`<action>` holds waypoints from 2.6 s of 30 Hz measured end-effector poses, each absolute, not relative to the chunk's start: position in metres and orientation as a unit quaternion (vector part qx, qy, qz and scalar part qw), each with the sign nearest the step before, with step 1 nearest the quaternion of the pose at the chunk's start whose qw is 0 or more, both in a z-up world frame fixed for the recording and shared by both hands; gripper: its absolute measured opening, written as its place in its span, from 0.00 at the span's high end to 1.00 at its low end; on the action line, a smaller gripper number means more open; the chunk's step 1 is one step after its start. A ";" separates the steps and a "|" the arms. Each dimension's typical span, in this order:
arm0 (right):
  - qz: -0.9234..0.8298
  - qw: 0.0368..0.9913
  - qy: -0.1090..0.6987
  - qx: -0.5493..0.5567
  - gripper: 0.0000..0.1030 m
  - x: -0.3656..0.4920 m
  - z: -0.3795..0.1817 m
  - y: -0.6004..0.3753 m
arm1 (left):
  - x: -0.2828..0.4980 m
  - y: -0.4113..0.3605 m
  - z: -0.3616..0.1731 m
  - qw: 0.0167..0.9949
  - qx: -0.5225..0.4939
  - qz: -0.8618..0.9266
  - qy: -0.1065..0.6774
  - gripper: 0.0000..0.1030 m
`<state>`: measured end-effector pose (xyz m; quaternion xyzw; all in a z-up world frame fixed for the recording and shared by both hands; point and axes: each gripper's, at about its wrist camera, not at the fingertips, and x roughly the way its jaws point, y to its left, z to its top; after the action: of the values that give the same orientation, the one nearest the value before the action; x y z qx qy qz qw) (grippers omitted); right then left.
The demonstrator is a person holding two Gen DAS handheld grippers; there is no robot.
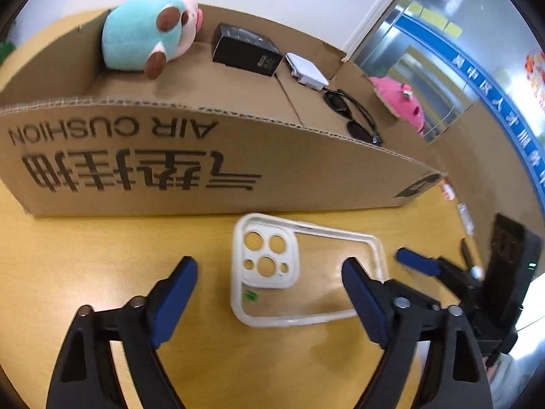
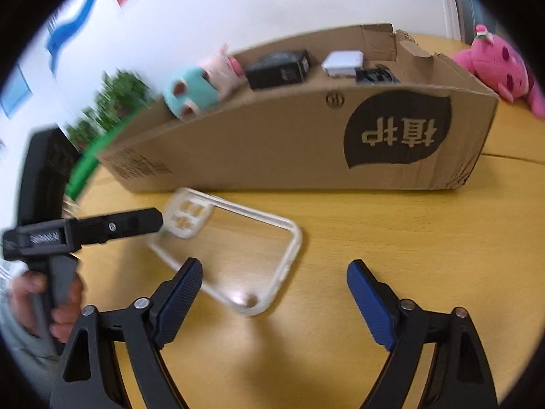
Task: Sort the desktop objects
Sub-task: 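Close the right gripper on the rim of the clear phone case, then lift and carry the phone case with the right gripper over the box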
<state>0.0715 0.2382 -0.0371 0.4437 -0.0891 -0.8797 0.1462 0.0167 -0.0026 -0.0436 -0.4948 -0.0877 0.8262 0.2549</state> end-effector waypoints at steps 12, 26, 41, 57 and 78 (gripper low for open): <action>-0.899 0.089 0.019 0.429 0.83 0.077 -0.044 0.223 | 0.034 0.010 -0.045 0.196 -0.465 0.863 0.036 0.67; -0.901 0.098 -0.017 0.423 0.92 0.088 -0.037 0.223 | 0.047 0.006 -0.039 0.202 -0.474 0.857 0.000 0.94; -0.942 0.087 -0.022 0.323 0.92 0.093 0.055 0.228 | 0.049 -0.002 0.081 0.231 -0.350 0.908 -0.014 0.94; -0.949 0.107 -0.014 0.297 0.93 0.031 0.088 0.204 | -0.005 -0.033 0.099 0.201 -0.334 0.921 -0.022 0.94; -0.844 0.184 -0.057 0.500 0.92 -0.104 -0.020 0.136 | -0.086 -0.059 0.012 0.071 -0.474 0.875 0.072 0.93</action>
<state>-0.1036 0.1365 -0.0196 0.4998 -0.0575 -0.8445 0.1838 -0.0862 -0.0592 0.0116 -0.4736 0.0720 0.8749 0.0712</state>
